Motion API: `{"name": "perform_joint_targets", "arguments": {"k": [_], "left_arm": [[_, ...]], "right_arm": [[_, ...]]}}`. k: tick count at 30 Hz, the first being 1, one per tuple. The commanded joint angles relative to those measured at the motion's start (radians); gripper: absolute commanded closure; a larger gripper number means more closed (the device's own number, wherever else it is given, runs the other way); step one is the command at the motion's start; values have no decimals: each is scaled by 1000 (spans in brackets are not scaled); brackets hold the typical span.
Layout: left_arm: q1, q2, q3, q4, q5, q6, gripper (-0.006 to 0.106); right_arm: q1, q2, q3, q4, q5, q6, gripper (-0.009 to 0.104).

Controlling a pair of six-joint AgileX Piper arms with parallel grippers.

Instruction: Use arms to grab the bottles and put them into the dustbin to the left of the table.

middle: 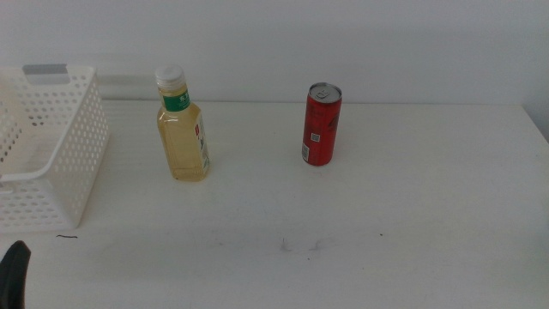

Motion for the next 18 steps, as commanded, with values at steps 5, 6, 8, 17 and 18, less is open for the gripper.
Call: {"name": "perform_joint_targets", "arguments": {"k": [5,6,8,17,18], "left_arm": [[-166,234,0,-13,-283,-25,7],[-206,308,0,-13,-348,-32,7],[-313,496,0,-9,-525,-35,7],[-616,1132,-56,-76,-988,-35,7],[-618,1160,-87,-64,-976,-35,7]], "right_arm": [[-7,-5,3,-4,-10,-6,16],[-7,-5,3,-4,-10,-6,16],[-7,-5,3,-4,-10,-6,16],[-7,-5,3,-4,-10,-6,16],[-7,-5,3,-4,-10,-6,16]]}}
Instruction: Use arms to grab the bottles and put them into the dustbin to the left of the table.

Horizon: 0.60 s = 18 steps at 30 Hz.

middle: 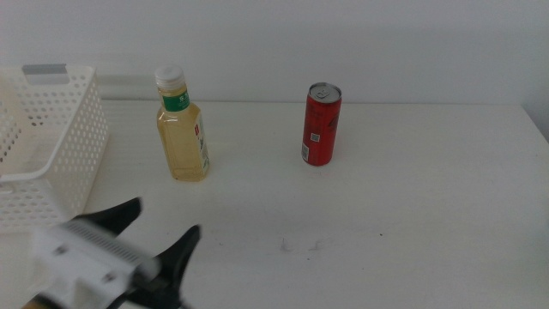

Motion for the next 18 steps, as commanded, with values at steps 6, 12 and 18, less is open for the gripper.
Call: {"name": "perform_joint_targets", "arguments": {"k": [6,12,18], "left_arm": [[-18,176,-219,13,58,-2,7],[-18,294,-342,40,95,-6,7],[-18,431,-445,52,51,-41,7]], "right_arm": [[-7,-5,3,-4,-9,-6,16],[-7,-5,3,-4,-9,-6,16],[-7,-5,3,-4,-9,-6,16]]}}
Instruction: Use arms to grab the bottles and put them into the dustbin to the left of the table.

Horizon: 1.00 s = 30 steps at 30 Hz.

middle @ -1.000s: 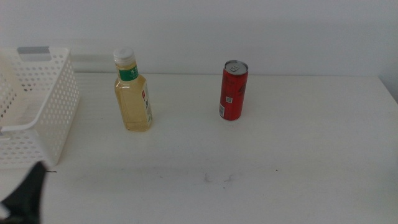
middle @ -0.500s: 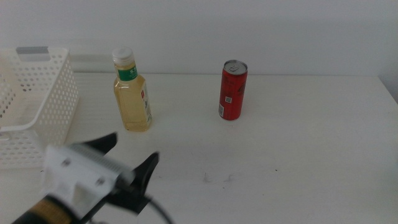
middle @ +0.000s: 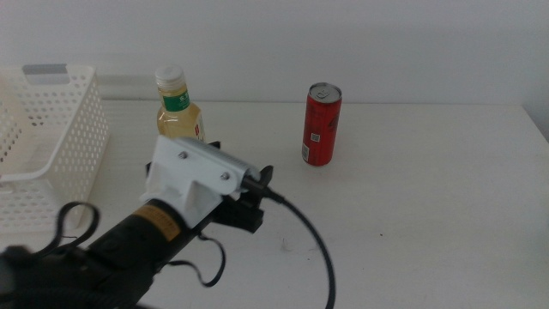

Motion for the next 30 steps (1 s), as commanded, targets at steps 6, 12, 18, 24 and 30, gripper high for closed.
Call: {"name": "perform_joint_targets", "arguments": {"k": [6,12,18,24,30], "left_arm": [[-2,128,-133,62,-33,-63,7],[-2,265,-236,71,-59,-104,7],[-2,422,-373,75,-92,-108,7],[0,516,-504,69,-79,-108,7],[12,625,-612,71,-69,-127,7]], "right_arm": [[-7,-5,3,-4,-9,-6,16],[-7,-5,3,-4,-9,-6,16],[-7,-5,3,-4,-9,-6,16],[-7,-5,3,-4,-9,-6,16],[-7,-5,3,-4,-9,-6,16]]}}
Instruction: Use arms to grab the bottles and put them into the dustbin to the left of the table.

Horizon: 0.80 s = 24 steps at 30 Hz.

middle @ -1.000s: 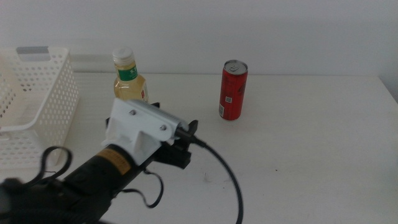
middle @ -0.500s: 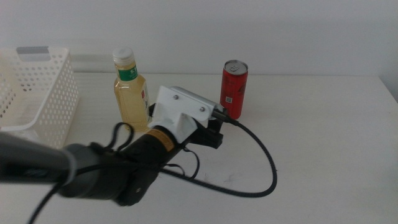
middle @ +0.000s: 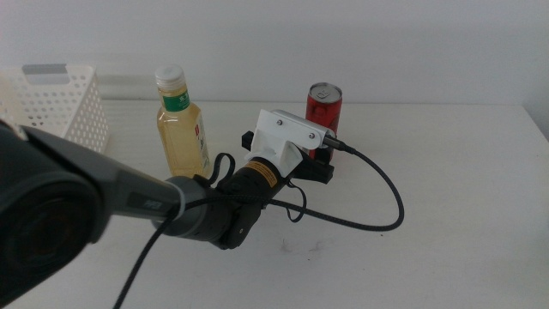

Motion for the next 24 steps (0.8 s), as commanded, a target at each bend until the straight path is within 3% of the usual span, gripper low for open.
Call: {"name": "perform_joint_targets", "arguments": {"k": [1,24], "left_arm": [[10,37,-42,-6,3,-20,7],[24,294,-393,0,89,-25,7]], "right_arm": [[-7,-5,3,-4,-9,-6,16],[-7,-5,3,-4,-9,-6,16]]}}
